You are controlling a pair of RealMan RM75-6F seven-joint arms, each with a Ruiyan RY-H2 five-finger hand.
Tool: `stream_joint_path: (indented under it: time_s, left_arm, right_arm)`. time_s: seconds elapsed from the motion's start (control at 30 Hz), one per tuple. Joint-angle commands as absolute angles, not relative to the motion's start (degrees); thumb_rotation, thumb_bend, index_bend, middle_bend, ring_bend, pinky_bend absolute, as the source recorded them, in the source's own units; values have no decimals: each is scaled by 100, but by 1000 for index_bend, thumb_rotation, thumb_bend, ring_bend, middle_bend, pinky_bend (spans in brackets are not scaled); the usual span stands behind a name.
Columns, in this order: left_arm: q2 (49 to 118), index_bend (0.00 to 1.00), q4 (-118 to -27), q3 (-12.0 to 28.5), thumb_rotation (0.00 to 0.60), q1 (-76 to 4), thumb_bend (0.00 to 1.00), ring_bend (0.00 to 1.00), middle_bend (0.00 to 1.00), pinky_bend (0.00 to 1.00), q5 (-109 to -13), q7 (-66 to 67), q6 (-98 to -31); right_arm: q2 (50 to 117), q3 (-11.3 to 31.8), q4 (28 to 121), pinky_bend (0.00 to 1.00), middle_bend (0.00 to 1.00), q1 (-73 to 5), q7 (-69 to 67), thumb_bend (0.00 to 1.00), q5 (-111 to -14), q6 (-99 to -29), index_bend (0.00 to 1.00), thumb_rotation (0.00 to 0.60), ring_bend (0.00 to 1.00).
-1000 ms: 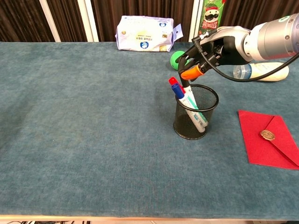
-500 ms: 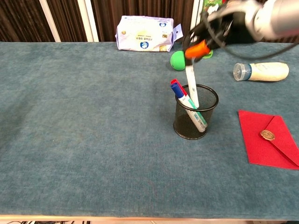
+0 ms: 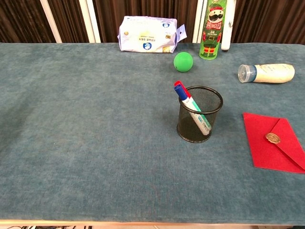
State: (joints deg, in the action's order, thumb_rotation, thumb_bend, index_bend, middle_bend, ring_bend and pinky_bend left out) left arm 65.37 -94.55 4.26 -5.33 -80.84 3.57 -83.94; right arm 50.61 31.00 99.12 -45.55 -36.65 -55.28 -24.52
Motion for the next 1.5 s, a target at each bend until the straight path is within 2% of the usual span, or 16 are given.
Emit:
stream_joint_path:
  time_s: [0.03, 0.3, 0.63, 0.87, 1.03, 1.1, 1.17, 1.27, 1.37, 1.5]
  left_arm:
    - [6539, 123, -9459, 435, 600, -530, 516, 43, 6, 18, -8066, 349, -8394]
    - [6536, 123, -9467, 426, 600, -522, 516, 43, 6, 18, -8070, 356, -8402]
    - [6537, 123, -9470, 429, 600, -525, 516, 43, 6, 18, -8066, 360, -8398]
    - [6544, 123, -9477, 428, 600, -526, 516, 43, 6, 18, -8054, 374, -8391]
    - [6542, 123, -9483, 430, 600, -525, 516, 43, 6, 18, -8049, 381, -8391]
    - [6541, 123, -9483, 432, 600, -526, 516, 44, 6, 18, -8045, 380, -8391]
    - [6538, 123, -9484, 436, 600, -524, 516, 45, 6, 18, -8044, 370, -8397]
    - [6532, 123, -9485, 441, 600, -515, 516, 45, 6, 18, -8034, 356, -8408]
    - [6529, 122, -9489, 450, 600, -507, 516, 45, 6, 18, -8014, 347, -8417]
    - [6526, 123, -9494, 465, 600, -501, 516, 45, 6, 18, -7981, 332, -8422]
  right_arm:
    - [4968, 3167, 9787, 204, 0, -4373, -3851, 468, -5710, -2394, 611, 600, 105]
    - [5018, 2818, 9403, 204, 0, -4127, -3895, 468, -6169, -2017, 613, 600, 105]
    - [5437, 2265, 8965, 204, 0, -3711, -4023, 462, -7048, -1787, 617, 600, 105]
    - [5673, 1992, 8798, 204, 0, -3686, -4165, 449, -7552, -1495, 617, 600, 104]
    - [5881, 1836, 8780, 204, 0, -3807, -4149, 368, -7894, -1376, 616, 600, 88]
    - [5937, 1734, 8784, 204, 0, -3919, -4066, 290, -8010, -1226, 550, 600, 72]
    - [6001, 1642, 8813, 204, 0, -4043, -3983, 192, -8080, -1066, 353, 600, 60]
    - [6130, 1651, 8881, 204, 0, -4148, -3976, 103, -8005, -1093, 135, 600, 54]
    - [6237, 1790, 8876, 204, 0, -4152, -3986, 82, -7842, -1463, 50, 600, 54]
    - [6344, 1940, 8782, 204, 0, -4102, -3715, 82, -7601, -2162, 29, 600, 56]
